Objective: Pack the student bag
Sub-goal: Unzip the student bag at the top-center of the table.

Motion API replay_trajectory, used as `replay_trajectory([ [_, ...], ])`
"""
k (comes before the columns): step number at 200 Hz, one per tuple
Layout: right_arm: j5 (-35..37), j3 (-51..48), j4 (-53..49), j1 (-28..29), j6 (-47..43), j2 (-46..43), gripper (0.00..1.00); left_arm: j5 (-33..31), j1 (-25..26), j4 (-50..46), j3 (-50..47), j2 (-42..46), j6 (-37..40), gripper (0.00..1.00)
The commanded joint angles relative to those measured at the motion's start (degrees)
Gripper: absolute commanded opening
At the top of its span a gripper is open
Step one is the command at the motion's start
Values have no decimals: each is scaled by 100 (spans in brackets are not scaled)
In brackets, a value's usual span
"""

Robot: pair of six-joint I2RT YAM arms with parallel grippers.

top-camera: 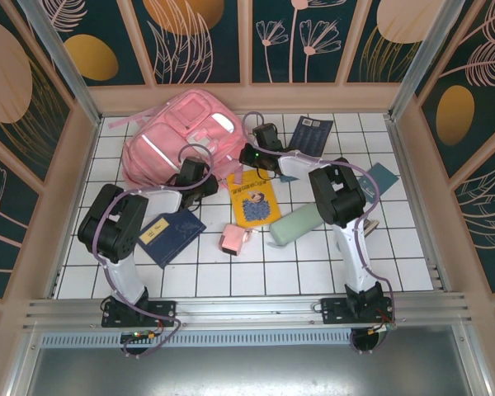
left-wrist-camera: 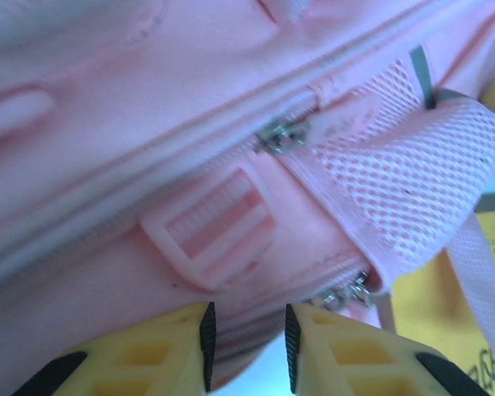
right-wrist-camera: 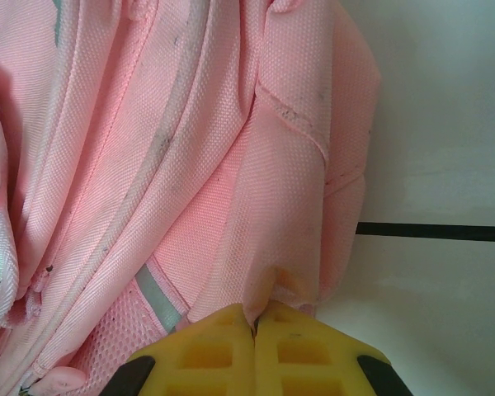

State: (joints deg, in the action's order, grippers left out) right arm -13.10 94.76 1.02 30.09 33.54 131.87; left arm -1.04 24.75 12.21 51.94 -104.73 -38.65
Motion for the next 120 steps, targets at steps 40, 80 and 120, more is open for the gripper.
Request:
replay_trajectory([
  [40, 124, -70, -57, 22, -23, 11, 0, 274, 195, 277, -41, -309, -607, 29],
  [80, 141, -84, -54, 32, -14, -19, 0, 176, 196, 218, 192, -652, -881, 28],
  [120, 141, -89, -49, 57, -13, -21, 0, -9, 197, 74, 343, -802, -1162, 28],
])
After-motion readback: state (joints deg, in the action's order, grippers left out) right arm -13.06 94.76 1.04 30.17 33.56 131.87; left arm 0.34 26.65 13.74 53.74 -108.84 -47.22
